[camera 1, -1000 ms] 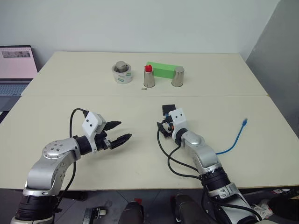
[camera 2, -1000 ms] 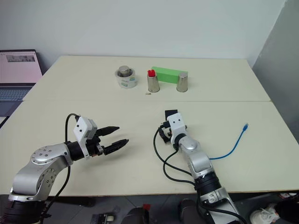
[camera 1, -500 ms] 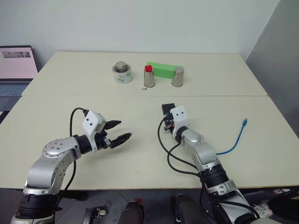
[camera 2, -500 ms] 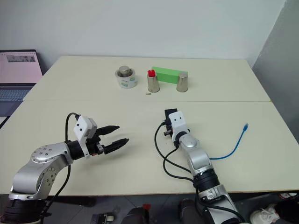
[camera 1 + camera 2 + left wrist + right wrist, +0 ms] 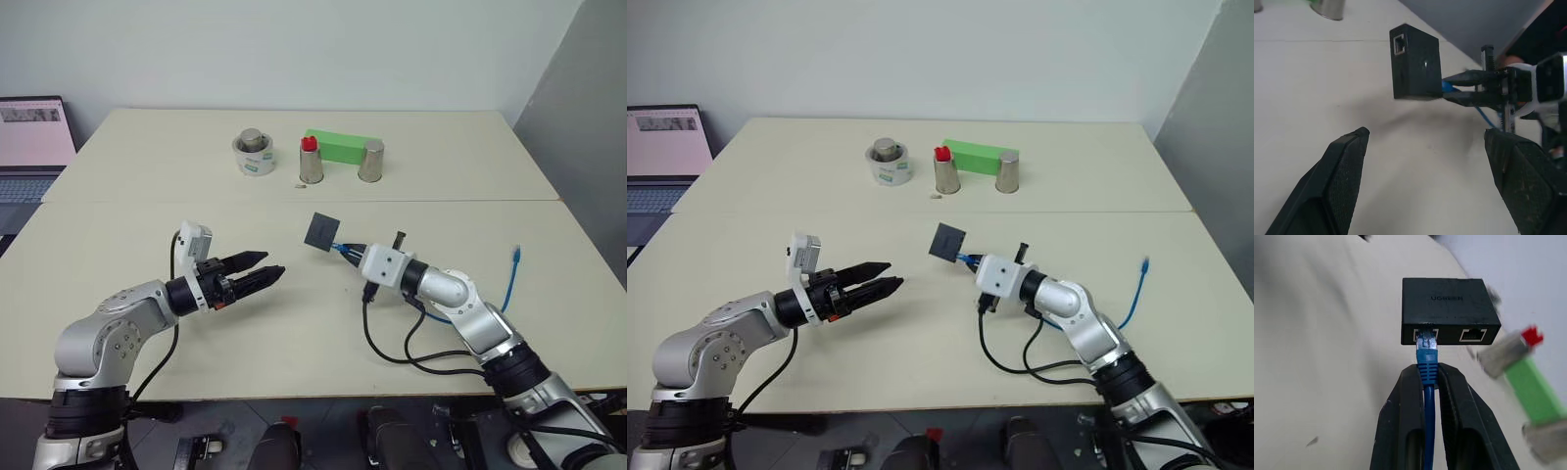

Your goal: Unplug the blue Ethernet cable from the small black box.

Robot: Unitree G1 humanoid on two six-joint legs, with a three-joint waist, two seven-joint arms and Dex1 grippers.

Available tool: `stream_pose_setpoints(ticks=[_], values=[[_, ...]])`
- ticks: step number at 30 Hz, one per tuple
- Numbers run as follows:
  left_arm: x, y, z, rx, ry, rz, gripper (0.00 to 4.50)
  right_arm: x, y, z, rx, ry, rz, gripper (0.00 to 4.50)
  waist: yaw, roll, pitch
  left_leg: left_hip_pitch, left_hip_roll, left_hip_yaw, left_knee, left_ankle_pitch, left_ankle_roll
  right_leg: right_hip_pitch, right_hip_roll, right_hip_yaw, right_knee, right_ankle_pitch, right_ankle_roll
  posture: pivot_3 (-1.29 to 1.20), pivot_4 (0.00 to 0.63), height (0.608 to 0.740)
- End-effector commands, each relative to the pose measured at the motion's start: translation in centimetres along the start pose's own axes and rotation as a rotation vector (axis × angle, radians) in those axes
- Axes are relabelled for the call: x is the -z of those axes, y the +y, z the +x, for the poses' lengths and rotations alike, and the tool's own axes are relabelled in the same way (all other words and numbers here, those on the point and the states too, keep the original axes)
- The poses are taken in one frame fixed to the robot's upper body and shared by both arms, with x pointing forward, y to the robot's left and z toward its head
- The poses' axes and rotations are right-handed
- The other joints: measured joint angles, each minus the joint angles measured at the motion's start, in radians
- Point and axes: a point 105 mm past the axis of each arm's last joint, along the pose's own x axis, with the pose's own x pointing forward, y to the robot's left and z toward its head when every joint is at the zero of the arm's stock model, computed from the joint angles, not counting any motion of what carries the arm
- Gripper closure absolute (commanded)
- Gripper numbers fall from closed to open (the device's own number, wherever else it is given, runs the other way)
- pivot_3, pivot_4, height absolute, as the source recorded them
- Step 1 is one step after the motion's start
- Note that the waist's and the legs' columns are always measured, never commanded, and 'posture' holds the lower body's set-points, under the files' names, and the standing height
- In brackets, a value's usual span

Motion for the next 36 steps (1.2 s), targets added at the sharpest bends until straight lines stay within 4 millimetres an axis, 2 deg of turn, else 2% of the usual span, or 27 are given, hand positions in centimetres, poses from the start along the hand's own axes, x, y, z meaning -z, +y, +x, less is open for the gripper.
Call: stream_pose_setpoints(ticks=[1, 11, 15, 25, 27, 31, 33, 35, 36], values=[[-0.8, -0.8, -0.2, 0.052, 0.005, 0.006, 0.50, -1.9, -0.5, -0.2, -0.031, -0.122, -0.148, 4.37, -0.001, 0.000, 0.000, 0.000, 0.000, 0.000, 0.000, 0.000, 0.000, 0.000, 0.000, 0.000, 0.000, 0.000, 0.000, 0.00, 0.150, 0.740], [0.2, -1.8, 0.9, 0.112, 0.048, 0.014, 0.50, -3.1, -0.6, -0.1, -0.045, -0.212, -0.207, 4.37, 0.003, 0.000, 0.000, 0.001, 0.000, 0.000, 0.000, 0.000, 0.000, 0.001, 0.000, 0.001, 0.001, 0.000, 0.000, 0.00, 0.150, 0.740], [0.3, -1.6, 1.2, 0.113, 0.043, 0.016, 1.23, -3.5, -0.5, 0.1, -0.050, -0.232, -0.224, 4.37, 0.003, 0.000, 0.000, 0.001, 0.000, 0.000, 0.000, 0.000, 0.000, 0.001, 0.000, 0.001, 0.001, 0.000, -0.001, 0.00, 0.150, 0.740], [0.2, -2.0, 1.7, 0.159, 0.038, 0.041, 3.52, -4.5, -0.2, 0.4, -0.042, -0.284, -0.254, 4.37, 0.004, 0.000, 0.000, 0.001, 0.000, 0.000, 0.000, 0.000, 0.000, 0.001, 0.000, 0.001, 0.001, 0.000, -0.001, 0.00, 0.150, 0.740], [0.3, -2.0, 1.7, 0.160, 0.040, 0.042, 3.72, -4.5, -0.1, 0.5, -0.048, -0.287, -0.259, 4.37, 0.003, 0.000, 0.000, 0.001, 0.000, 0.000, 0.000, 0.000, 0.000, 0.001, 0.000, 0.001, 0.001, 0.000, -0.001, 0.00, 0.150, 0.740], [0.3, -1.9, 1.6, 0.163, 0.043, 0.043, 3.72, -4.8, 0.6, 0.4, -0.094, -0.315, -0.289, 4.37, 0.003, 0.000, 0.000, 0.001, 0.000, 0.000, 0.000, 0.000, 0.000, 0.001, 0.000, 0.001, 0.001, 0.000, -0.001, 0.00, 0.150, 0.740], [0.4, -1.9, 1.6, 0.164, 0.050, 0.048, 3.72, -4.7, 0.9, 0.2, -0.119, -0.315, -0.281, 3.67, 0.003, 0.000, 0.000, 0.001, 0.000, 0.000, 0.000, 0.000, 0.000, 0.001, 0.000, 0.001, 0.001, 0.000, -0.001, 0.00, 0.150, 0.740], [0.7, -1.8, 1.6, 0.162, 0.064, 0.070, 3.72, -4.4, 1.0, -0.1, -0.145, -0.307, -0.257, 3.39, 0.002, 0.000, 0.000, 0.002, 0.000, 0.000, 0.000, 0.000, 0.000, 0.001, 0.000, 0.001, 0.001, 0.000, -0.001, 0.00, 0.150, 0.740], [0.7, -1.8, 1.7, 0.162, 0.061, 0.080, 3.72, -4.3, 0.9, -0.2, -0.149, -0.301, -0.240, 3.08, 0.003, 0.000, 0.000, 0.002, 0.000, 0.000, 0.000, 0.000, 0.000, 0.001, 0.000, 0.001, 0.001, 0.000, -0.001, 0.00, 0.150, 0.740]])
